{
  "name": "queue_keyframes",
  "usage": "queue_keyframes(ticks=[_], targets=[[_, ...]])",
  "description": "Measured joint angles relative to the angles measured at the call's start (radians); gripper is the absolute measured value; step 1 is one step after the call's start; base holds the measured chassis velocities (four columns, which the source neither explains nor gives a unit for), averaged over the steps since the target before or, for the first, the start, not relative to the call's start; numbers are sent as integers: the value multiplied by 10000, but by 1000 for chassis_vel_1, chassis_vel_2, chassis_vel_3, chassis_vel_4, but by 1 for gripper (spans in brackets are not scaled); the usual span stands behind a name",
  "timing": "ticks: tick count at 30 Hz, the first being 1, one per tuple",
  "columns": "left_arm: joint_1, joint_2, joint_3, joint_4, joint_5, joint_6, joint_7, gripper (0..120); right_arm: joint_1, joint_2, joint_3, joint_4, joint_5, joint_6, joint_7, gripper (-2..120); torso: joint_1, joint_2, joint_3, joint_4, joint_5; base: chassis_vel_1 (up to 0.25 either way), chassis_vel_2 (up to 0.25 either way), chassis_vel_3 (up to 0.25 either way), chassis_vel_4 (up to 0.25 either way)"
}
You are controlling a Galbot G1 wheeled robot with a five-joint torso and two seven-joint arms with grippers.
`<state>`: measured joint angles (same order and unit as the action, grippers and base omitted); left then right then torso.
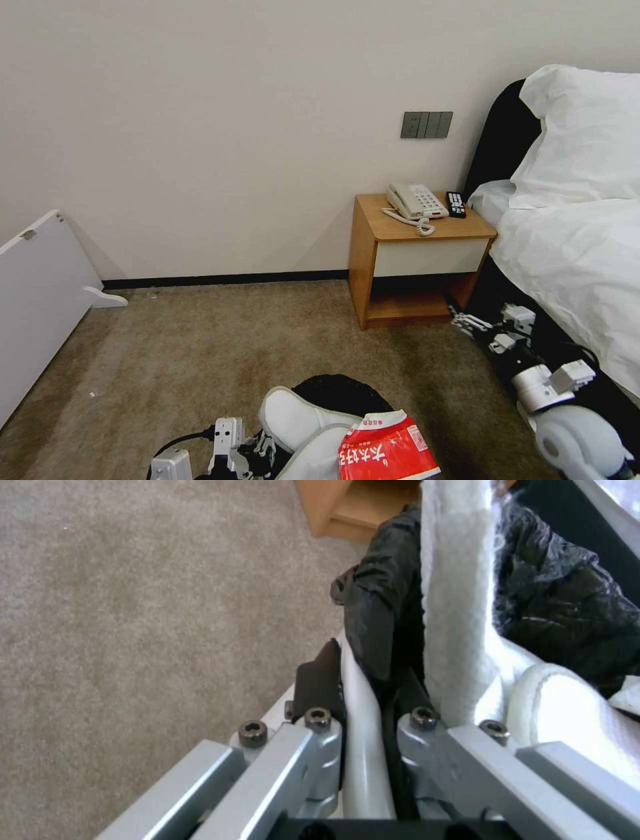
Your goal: Pick up the trash bin, then pick up the garbage from the floor and place it into the trash bin.
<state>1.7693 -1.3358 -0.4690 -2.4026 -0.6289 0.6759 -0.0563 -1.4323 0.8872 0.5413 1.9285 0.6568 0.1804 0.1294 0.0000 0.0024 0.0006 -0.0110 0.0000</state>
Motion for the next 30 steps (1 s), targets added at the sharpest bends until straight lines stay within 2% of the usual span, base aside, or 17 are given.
queue_keyframes(ticks=[4, 6, 7, 8, 10, 11, 12, 14, 20, 30], targets=[[-60, 76, -58, 11, -14, -3, 2, 4, -839, 322, 416, 362, -544, -70, 135, 100, 0, 0, 0, 3, 0, 0, 0, 0, 0], [-121, 153, -136, 12, -85, -4, 4, 4, -1650, 569, 734, 711, -729, -1, -296, 100, 0, 0, 0, 3, 0, 0, 0, 0, 0], [-121, 153, -136, 12, -85, -4, 4, 4, -1650, 569, 734, 711, -729, -1, -296, 100, 0, 0, 0, 3, 0, 0, 0, 0, 0], [-162, 207, -183, 16, -108, -4, 11, 4, -2105, 713, 915, 897, -770, 84, -699, 100, 0, 0, 0, 2, -2, 0, 0, 0, 0], [-186, 245, -208, 23, -113, -4, 12, 4, -2337, 781, 983, 994, -823, 125, -888, 100, -1, 0, -1, 1, -2, 0, 0, 0, 0], [-230, 308, -242, 38, -113, -4, 15, 4, -2738, 893, 1159, 1148, -895, 196, -1363, 100, 0, 0, -1, 1, 0, 0, 0, 0, 0], [-230, 308, -242, 38, -113, -4, 15, 4, -2738, 893, 1159, 1148, -895, 196, -1363, 100, 0, 0, -1, 1, 0, 0, 0, 0, 0], [-279, 381, -296, 50, -133, -4, 22, 4, -3294, 1028, 1455, 1345, -987, 333, -2245, 100, 0, 0, -1, 2, -1, 0, 0, 0, 0], [-279, 494, -329, 49, -176, -11, 45, 4, -3760, 1226, 1696, 1504, -1239, 546, -2850, 100, 0, 0, 0, 3, 0, 0, 0, 0, 0], [-285, 488, -326, 47, -203, -25, 54, 4, -3798, 1714, 1578, 1464, -1491, 725, -2927, 100, 0, 0, 0, 3, 0, 0, 0, 0, 0]])
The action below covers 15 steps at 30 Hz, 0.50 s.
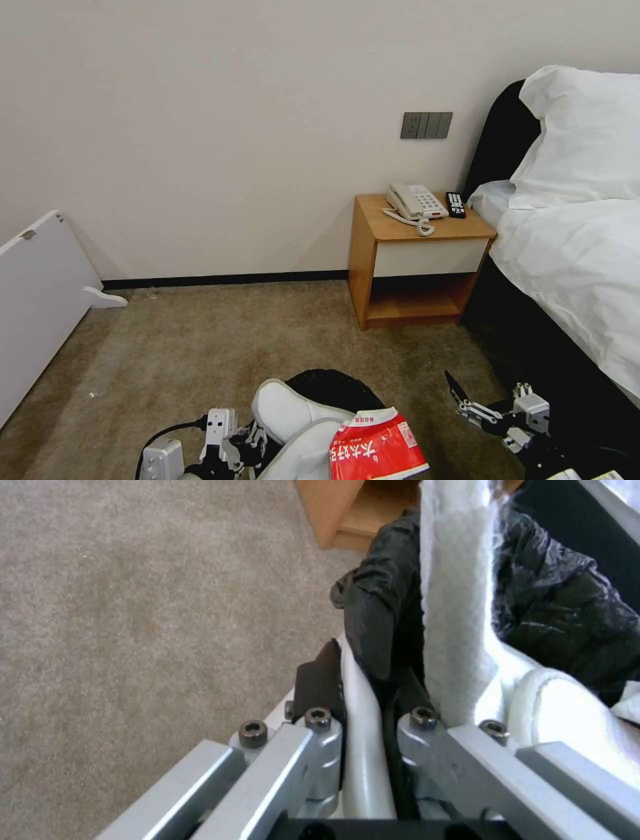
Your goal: Pick up the trash bin, then pick up the garbage from the floor and place it into the trash bin.
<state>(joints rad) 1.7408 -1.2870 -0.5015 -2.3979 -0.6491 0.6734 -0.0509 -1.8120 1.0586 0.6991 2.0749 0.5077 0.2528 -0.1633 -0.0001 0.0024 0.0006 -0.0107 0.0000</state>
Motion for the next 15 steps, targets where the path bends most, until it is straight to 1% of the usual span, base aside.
queue_keyframes(ticks=[15], targets=[[20, -93, -6, 49, -33, -16, 12, 4, 306, 451, -241, -481, -279, 169, -145, 100, 0, 0, 0, 0, 0, 0, 0, 0, 0]])
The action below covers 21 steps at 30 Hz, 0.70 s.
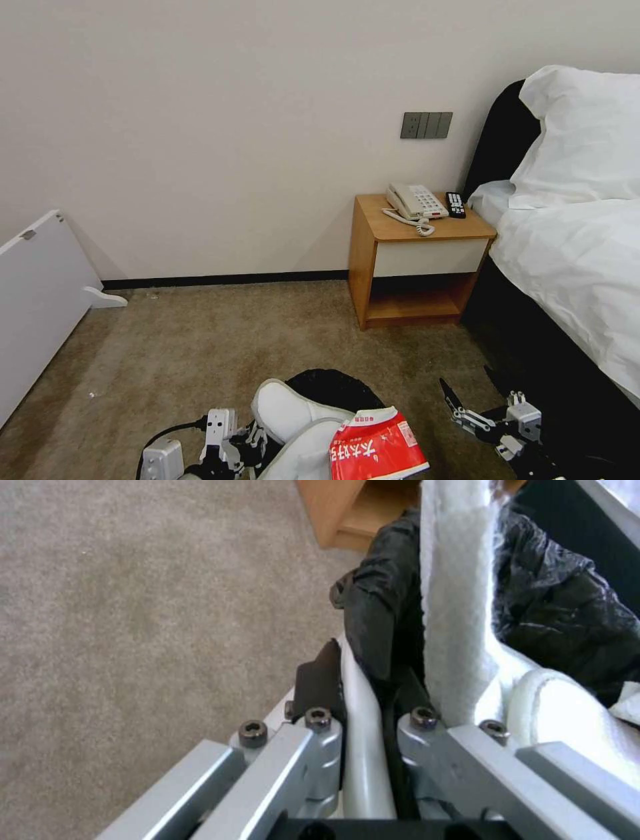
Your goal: Pick up the trash bin, then pick up the garbage from the floor and place it into the trash bin.
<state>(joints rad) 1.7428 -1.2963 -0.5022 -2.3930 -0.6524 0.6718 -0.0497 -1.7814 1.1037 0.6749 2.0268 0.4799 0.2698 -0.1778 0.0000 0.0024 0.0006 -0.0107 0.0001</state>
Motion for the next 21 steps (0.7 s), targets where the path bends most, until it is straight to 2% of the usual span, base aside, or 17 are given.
queue_keyframes(ticks=[6, 21], targets=[[-60, -174, 23, 56, 99, 0, -10, 4, 178, -41, -5, -22, 21, 48, -45, 100, 0, 0, 0, 0, -1, 0, 0, 0, 0], [-4, -177, -195, -41, -166, 3, -17, 4, 269, -163, 14, 123, 323, -78, -14, 100, 0, 0, 0, -2, -1, 0, 0, 0, 0]])
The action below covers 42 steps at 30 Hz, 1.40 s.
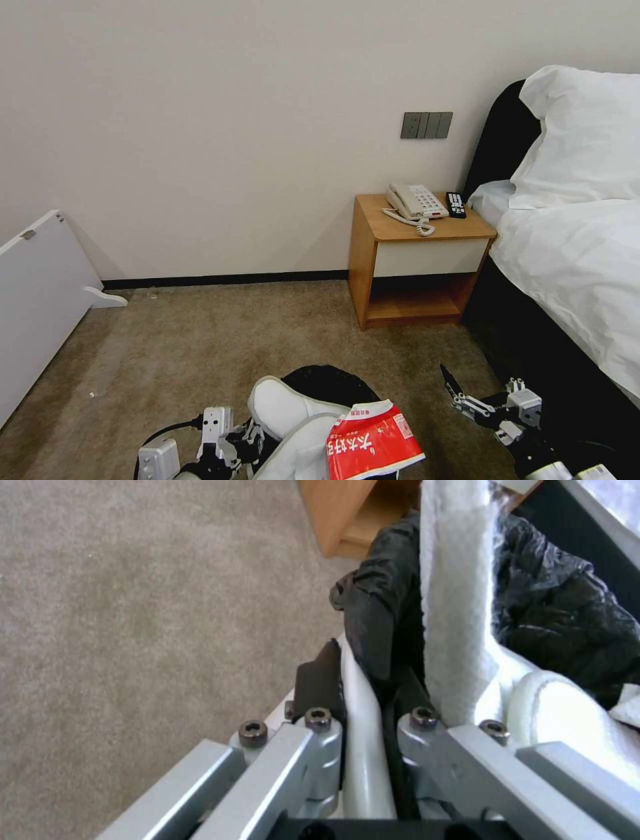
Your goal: Pick up the trash bin, then pick up the garbage from the floor and place it into the trash bin.
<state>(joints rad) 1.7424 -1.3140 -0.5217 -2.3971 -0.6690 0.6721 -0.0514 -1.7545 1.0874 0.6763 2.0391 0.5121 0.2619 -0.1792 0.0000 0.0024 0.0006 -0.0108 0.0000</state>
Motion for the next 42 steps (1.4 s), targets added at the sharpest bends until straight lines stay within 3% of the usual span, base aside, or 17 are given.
queue_keyframes(ticks=[42], targets=[[-323, 252, 102, 253, -202, 55, -32, 4, -55, 1006, 61, -505, -890, 330, 87, 100, 0, 0, 0, 1, 0, 0, 0, 0, 0]])
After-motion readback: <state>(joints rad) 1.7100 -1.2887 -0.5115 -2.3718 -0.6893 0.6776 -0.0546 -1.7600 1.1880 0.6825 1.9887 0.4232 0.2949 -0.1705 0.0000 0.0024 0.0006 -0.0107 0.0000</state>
